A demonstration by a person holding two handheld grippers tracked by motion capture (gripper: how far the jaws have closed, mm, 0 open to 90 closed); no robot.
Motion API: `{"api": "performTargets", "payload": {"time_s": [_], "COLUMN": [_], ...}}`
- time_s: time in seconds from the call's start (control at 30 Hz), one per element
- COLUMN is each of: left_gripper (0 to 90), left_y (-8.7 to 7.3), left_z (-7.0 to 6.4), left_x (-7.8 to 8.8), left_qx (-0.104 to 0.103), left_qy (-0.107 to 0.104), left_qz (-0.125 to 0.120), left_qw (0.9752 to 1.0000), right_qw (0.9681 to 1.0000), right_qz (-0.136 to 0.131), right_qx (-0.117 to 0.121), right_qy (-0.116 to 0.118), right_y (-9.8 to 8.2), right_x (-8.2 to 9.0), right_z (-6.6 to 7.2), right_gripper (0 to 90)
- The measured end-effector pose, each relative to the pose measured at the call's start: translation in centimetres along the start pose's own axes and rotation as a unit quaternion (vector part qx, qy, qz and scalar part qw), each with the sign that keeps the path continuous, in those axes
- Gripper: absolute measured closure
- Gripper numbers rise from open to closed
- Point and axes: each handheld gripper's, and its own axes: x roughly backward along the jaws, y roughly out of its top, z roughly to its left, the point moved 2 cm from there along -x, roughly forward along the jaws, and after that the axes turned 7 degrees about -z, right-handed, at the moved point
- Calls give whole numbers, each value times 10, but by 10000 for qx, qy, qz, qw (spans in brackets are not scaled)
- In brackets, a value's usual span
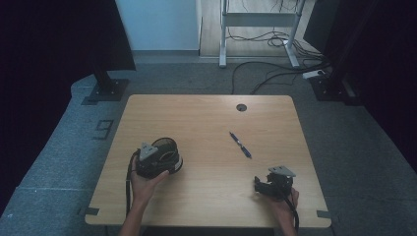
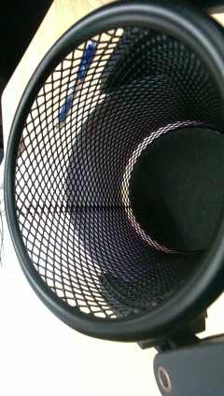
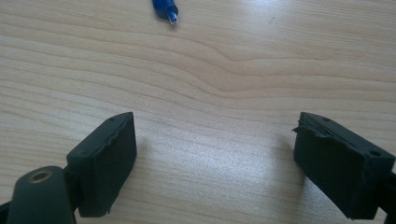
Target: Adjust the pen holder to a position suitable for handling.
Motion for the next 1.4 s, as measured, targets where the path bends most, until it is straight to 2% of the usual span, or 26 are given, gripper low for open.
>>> {"api": "performTargets", "payload": {"time_s": [0.63, 1.4], "left_gripper": [97, 97], "left_y": [14, 23], "left_z": [-14, -33], "left_x": [-21, -62], "left_qx": [-138, -405], "left_qy": [-150, -256], "left_qz": [40, 196], "left_qw": [9998, 9987], "right_qw": [9999, 10000], "right_qz": [12, 17], "right_qx": [-48, -35], "right_qy": [-103, -75], "right_y": [-1, -1], "right_x": [1, 1], "right_z": [-2, -1], "right_gripper": [115, 116]}}
